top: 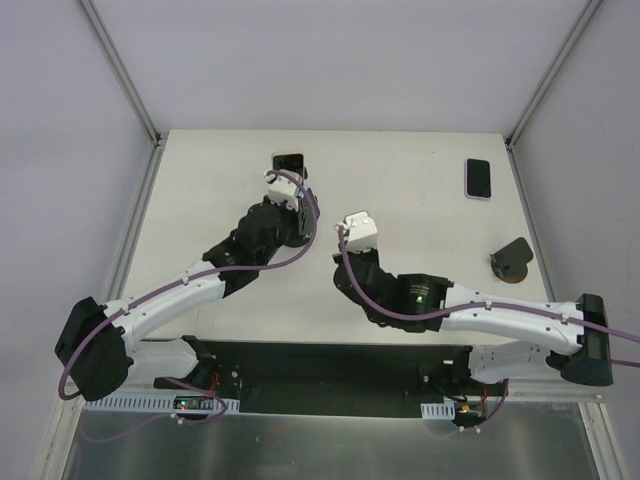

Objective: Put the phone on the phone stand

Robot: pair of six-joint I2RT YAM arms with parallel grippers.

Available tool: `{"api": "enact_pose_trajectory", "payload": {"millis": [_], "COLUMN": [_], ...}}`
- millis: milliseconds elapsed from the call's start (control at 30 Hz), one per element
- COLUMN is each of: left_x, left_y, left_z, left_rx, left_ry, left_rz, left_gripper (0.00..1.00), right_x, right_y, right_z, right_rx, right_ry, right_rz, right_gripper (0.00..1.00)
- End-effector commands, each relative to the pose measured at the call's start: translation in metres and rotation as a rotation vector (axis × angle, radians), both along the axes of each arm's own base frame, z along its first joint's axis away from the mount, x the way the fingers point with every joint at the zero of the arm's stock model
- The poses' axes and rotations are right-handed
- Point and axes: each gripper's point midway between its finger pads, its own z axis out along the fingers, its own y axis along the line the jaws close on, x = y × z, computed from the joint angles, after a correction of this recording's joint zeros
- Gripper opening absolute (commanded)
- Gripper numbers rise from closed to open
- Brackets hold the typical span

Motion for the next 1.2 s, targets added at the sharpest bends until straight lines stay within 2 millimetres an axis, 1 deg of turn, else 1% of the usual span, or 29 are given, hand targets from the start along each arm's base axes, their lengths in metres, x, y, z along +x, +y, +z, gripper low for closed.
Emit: {"api": "enact_pose_trajectory", "payload": {"millis": [0, 33, 67, 100, 133, 167, 200, 233, 267, 333, 367, 433, 500, 600, 633, 667, 700, 733, 767, 800, 833, 867, 900, 967, 1000, 1033, 1100, 1133, 1167], "left_x": [-0.05, -0.062, -0.069, -0.078, -0.089, -0.107, -0.118, -0.128, -0.143, -0.154, -0.164, -0.169, -0.174, -0.174, -0.174, -0.173, -0.175, -0.175, -0.172, -0.17, -0.169, -0.167, -0.163, -0.16, -0.158, -0.156, -0.142, -0.136, -0.123], "left_y": [-0.003, -0.012, -0.016, -0.021, -0.026, -0.035, -0.039, -0.04, -0.044, -0.045, -0.047, -0.05, -0.05, -0.053, -0.055, -0.055, -0.058, -0.059, -0.059, -0.061, -0.062, -0.062, -0.063, -0.065, -0.066, -0.067, -0.067, -0.067, -0.065], "left_z": [-0.053, -0.041, -0.036, -0.03, -0.017, -0.009, -0.002, 0.01, 0.016, 0.03, 0.034, 0.044, 0.044, 0.041, 0.041, 0.041, 0.043, 0.045, 0.046, 0.047, 0.048, 0.049, 0.049, 0.045, 0.041, 0.039, 0.033, 0.029, 0.026], "left_rx": [0.105, 0.062, 0.04, 0.026, -0.006, -0.035, -0.035, -0.051, -0.067, -0.065, -0.074, -0.061, -0.044, -0.029, -0.028, -0.028, -0.04, -0.044, -0.042, -0.043, -0.04, -0.032, -0.029, -0.016, -0.009, -0.001, 0.02, 0.03, 0.046], "left_ry": [0.176, 0.163, 0.159, 0.15, 0.125, 0.122, 0.096, 0.065, 0.06, 0.029, 0.033, 0.004, 0.001, -0.001, 0.003, 0.004, 0.011, 0.012, 0.004, 0.003, -0.002, -0.017, -0.02, -0.024, -0.018, -0.021, -0.053, -0.067, -0.086], "left_rz": [-0.214, -0.294, -0.339, -0.4, -0.468, -0.582, -0.659, -0.711, -0.796, -0.865, -0.926, -0.98, -1.021, -1.066, -1.083, -1.096, -1.139, -1.154, -1.163, -1.171, -1.176, -1.181, -1.181, -1.187, -1.185, -1.178, -1.118, -1.082, -1.006], "left_gripper": [0.0, 0.0, 0.0, 0.0, 0.0, 0.0, 0.0, 0.0, 0.0, 0.0, 0.0, 0.0, 0.0, 0.0, 0.0, 0.0, 0.0, 0.0, 0.0, 0.0, 0.0, 0.0, 0.0, 0.0, 0.0, 0.0, 0.0, 0.0, 0.0], "right_x": [0.008, 0.009, 0.008, 0.003, 0.0, -0.002, -0.011, -0.015, -0.02, -0.032, -0.035, -0.038, -0.037, -0.04, -0.04, -0.043, -0.042, -0.039, -0.039, -0.036, -0.034, -0.033, -0.031, -0.027, -0.025, -0.024, -0.02, -0.018, -0.008], "right_y": [-0.027, -0.027, -0.026, -0.021, -0.02, -0.02, -0.015, -0.016, -0.014, -0.01, -0.008, -0.003, 0.003, 0.017, 0.022, 0.028, 0.03, 0.033, 0.035, 0.035, 0.037, 0.037, 0.037, 0.036, 0.037, 0.038, 0.039, 0.039, 0.042], "right_z": [0.011, 0.007, 0.013, -0.003, -0.006, -0.001, -0.003, -0.008, -0.002, -0.006, -0.006, -0.01, -0.017, -0.021, -0.025, -0.019, -0.02, -0.027, -0.028, -0.029, -0.035, -0.035, -0.037, -0.037, -0.036, -0.035, -0.035, -0.041, -0.035], "right_rx": [0.024, -0.012, 0.025, 0.032, 0.045, 0.065, 0.104, 0.107, 0.113, 0.125, 0.113, 0.119, 0.11, 0.135, 0.137, 0.153, 0.152, 0.138, 0.137, 0.14, 0.138, 0.147, 0.148, 0.169, 0.182, 0.193, 0.239, 0.263, 0.368], "right_ry": [-0.009, -0.011, -0.015, 0.048, 0.067, 0.055, 0.095, 0.109, 0.083, 0.095, 0.079, 0.089, 0.108, 0.126, 0.144, 0.14, 0.146, 0.159, 0.161, 0.164, 0.189, 0.196, 0.201, 0.192, 0.182, 0.187, 0.227, 0.262, 0.321], "right_rz": [0.058, 0.12, 0.178, 0.288, 0.341, 0.404, 0.517, 0.565, 0.641, 0.77, 0.82, 0.886, 0.931, 1.007, 1.025, 1.06, 1.07, 1.079, 1.094, 1.1, 1.107, 1.115, 1.113, 1.1, 1.097, 1.092, 1.052, 1.011, 0.905], "right_gripper": [0.06, 0.13, 0.17, 0.21, 0.3, 0.37, 0.45, 0.6, 0.68, 0.83, 0.85, 0.88, 0.88, 0.88, 0.88, 0.88, 0.88, 0.87, 0.87, 0.83, 0.79, 0.75, 0.65, 0.49, 0.29, 0.19, 0.01, 0.0, 0.0]}}
